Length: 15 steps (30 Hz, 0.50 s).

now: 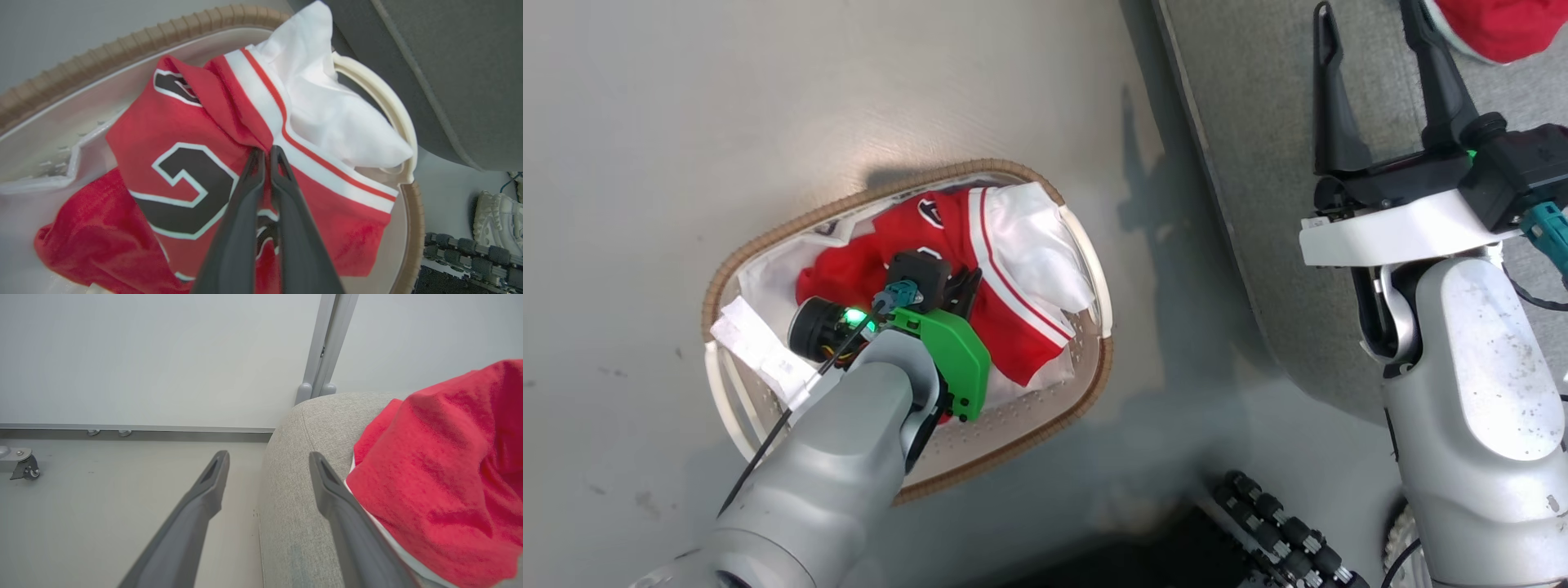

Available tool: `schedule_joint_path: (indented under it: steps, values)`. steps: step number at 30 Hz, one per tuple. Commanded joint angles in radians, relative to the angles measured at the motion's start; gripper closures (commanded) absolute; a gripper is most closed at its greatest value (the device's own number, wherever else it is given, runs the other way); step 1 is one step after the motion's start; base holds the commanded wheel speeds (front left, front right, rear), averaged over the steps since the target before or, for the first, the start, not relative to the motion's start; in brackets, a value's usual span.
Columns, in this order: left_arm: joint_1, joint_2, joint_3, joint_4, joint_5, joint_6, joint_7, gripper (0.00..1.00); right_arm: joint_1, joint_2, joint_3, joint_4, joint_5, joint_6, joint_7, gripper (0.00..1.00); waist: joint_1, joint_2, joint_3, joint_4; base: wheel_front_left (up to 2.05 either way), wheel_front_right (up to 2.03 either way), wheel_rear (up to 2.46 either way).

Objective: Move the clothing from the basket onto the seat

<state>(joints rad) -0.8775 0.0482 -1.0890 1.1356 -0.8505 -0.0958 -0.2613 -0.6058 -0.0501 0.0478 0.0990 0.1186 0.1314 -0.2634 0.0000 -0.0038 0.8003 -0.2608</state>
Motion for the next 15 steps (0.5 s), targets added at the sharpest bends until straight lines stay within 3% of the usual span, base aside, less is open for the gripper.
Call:
schedule_joint_path:
  steps: [1, 15]
  values:
    - [0.024, 0.005, 0.016, -0.019, 0.018, 0.000, -0.004, 1.00, 0.006, -0.003, 0.002, 0.009, 0.001, -0.001, -0.001, 0.00, 0.0000, 0.0038, -0.087, 0.037, 0.00, 0.00, 0.00]
    - [0.263, 0.010, 0.285, -0.241, 0.195, 0.000, -0.004, 1.00, 0.114, -0.003, 0.040, 0.105, 0.005, -0.001, -0.001, 0.00, 0.0000, 0.0038, -0.372, 0.149, 0.00, 0.00, 0.00]
